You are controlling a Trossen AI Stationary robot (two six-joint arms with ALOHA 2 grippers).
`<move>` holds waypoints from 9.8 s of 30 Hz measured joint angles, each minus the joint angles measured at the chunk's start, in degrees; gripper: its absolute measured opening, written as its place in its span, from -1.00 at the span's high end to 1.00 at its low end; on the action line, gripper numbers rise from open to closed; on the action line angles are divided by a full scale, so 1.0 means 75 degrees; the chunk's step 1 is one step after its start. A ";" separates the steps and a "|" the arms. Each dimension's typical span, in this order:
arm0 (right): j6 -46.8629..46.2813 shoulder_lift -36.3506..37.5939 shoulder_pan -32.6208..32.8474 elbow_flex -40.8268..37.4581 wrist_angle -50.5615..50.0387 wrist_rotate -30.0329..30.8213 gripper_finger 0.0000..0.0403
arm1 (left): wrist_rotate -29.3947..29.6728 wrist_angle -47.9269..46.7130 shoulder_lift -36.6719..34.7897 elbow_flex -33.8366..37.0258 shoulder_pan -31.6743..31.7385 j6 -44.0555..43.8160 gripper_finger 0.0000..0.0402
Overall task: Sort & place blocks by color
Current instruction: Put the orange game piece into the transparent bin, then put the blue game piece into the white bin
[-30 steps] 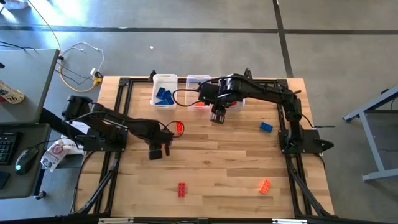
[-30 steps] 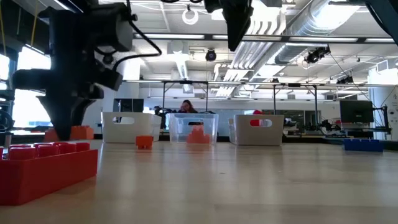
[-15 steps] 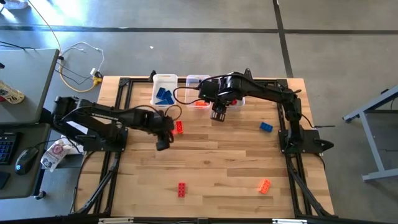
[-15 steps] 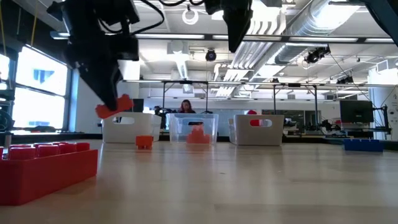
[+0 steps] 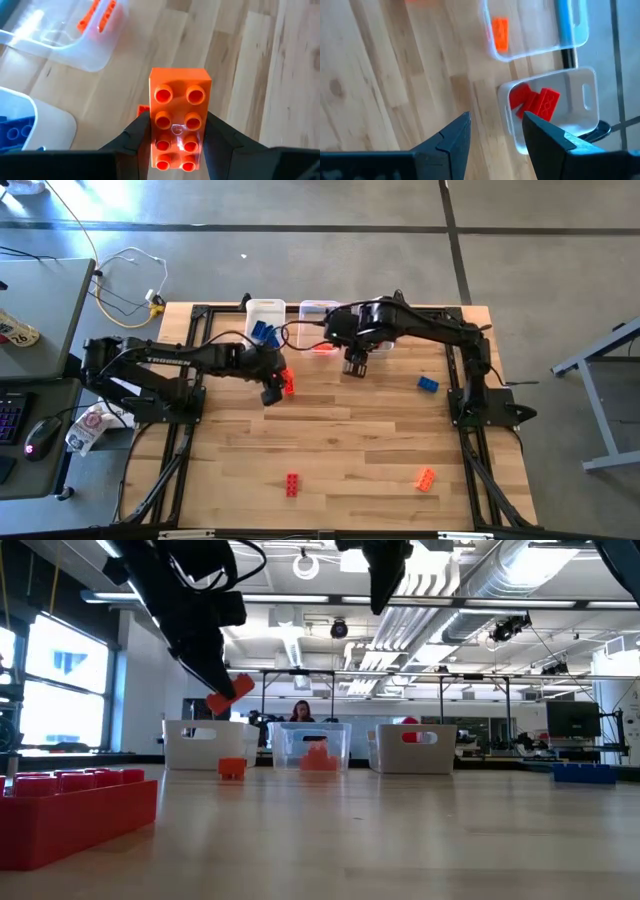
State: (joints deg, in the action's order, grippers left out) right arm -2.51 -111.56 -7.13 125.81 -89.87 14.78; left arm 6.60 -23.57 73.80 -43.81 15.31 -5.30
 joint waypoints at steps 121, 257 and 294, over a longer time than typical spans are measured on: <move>-0.2262 0.4617 -0.1554 -1.1656 0.4001 -0.0632 -0.03 | -0.2025 0.4863 0.2626 -0.1174 0.3077 0.1329 -0.05; -0.0121 0.5017 0.0771 -0.9068 1.1338 -0.1009 0.48 | -0.2441 0.5245 0.1160 -0.1172 0.0242 0.0892 -0.06; -0.0588 0.5017 0.0789 -0.9068 1.2327 -0.0897 0.48 | -0.1962 0.6181 0.1160 -0.1172 0.0143 0.1055 -0.05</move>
State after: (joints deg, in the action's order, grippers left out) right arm -6.92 -73.93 -1.21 57.80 2.59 8.05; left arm -8.11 22.78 82.50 -52.60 16.38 2.62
